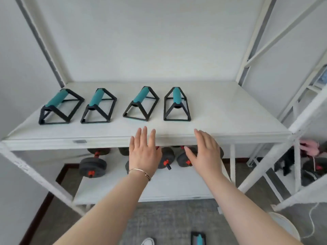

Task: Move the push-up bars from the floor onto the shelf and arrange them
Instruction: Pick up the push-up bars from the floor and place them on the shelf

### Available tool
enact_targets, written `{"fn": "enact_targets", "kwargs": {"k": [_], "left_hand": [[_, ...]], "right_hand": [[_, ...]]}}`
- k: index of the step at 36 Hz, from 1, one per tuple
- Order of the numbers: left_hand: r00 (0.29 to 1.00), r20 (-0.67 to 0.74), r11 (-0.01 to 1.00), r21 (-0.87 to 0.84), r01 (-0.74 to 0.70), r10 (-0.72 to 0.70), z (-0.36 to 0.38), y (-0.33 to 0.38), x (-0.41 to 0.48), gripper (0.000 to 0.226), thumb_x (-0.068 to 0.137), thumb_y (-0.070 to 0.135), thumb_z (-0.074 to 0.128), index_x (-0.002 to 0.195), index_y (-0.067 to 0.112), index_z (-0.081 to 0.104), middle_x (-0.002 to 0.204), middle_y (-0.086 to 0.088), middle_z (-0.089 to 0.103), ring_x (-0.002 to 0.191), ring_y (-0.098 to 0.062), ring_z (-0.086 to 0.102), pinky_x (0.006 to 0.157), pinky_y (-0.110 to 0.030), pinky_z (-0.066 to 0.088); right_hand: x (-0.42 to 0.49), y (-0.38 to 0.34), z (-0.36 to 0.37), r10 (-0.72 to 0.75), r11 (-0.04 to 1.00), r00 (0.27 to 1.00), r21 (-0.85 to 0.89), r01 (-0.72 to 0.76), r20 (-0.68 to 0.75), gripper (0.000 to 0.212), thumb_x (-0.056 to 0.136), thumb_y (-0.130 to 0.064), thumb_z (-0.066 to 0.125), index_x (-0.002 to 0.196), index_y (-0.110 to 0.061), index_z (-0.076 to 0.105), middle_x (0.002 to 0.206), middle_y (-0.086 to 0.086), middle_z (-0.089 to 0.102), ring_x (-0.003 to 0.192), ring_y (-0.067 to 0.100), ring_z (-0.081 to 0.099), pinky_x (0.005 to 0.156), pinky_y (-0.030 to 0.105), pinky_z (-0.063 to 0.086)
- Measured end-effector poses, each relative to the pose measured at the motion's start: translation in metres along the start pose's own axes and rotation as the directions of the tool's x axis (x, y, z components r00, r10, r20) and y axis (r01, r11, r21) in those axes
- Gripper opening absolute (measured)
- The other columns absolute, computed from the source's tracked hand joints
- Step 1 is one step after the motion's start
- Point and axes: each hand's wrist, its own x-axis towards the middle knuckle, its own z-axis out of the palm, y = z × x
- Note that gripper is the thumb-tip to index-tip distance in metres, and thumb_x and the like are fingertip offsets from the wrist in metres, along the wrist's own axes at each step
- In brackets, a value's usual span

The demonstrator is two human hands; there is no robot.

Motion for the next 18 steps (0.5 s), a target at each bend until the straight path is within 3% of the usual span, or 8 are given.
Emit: {"fn": "enact_targets", "kwargs": {"k": [6,10,18], "left_hand": [[0.978,0.209,0.997,0.082,0.011,-0.028,0.028,0.025,-0.114,0.071,0.093,0.045,0.047,0.153,0.018,0.019,0.161,-0.012,0.015,0.15,-0.031,0.007,0.12,-0.048,0.01],[0.943,0.329,0.993,0.116,0.018,-0.055,0.049,0.024,-0.175,0.069,0.094,0.043,0.046,0.152,0.018,0.019,0.161,-0.012,0.016,0.149,-0.032,0.009,0.119,-0.05,0.013],[0.77,0.619,0.981,0.187,0.045,-0.153,0.108,-0.007,-0.309,0.071,0.095,0.049,0.039,0.153,0.019,0.011,0.162,-0.011,0.011,0.15,-0.03,0.002,0.121,-0.048,0.007]], "right_hand": [[-0.114,0.024,0.001,-0.004,1.0,0.973,-0.026,0.01,0.231,0.068,0.091,-0.053,0.049,0.144,-0.012,0.042,0.142,0.011,0.051,0.132,0.031,0.045,0.109,0.047,0.038],[-0.181,0.034,0.009,0.024,1.0,0.949,-0.027,-0.016,0.315,0.065,0.089,-0.049,0.056,0.142,-0.012,0.045,0.137,0.012,0.055,0.127,0.032,0.049,0.105,0.048,0.042],[-0.315,0.046,0.058,0.085,0.996,0.816,-0.054,-0.065,0.572,0.064,0.088,-0.049,0.058,0.14,-0.013,0.049,0.133,0.008,0.057,0.12,0.031,0.054,0.097,0.045,0.044]]}}
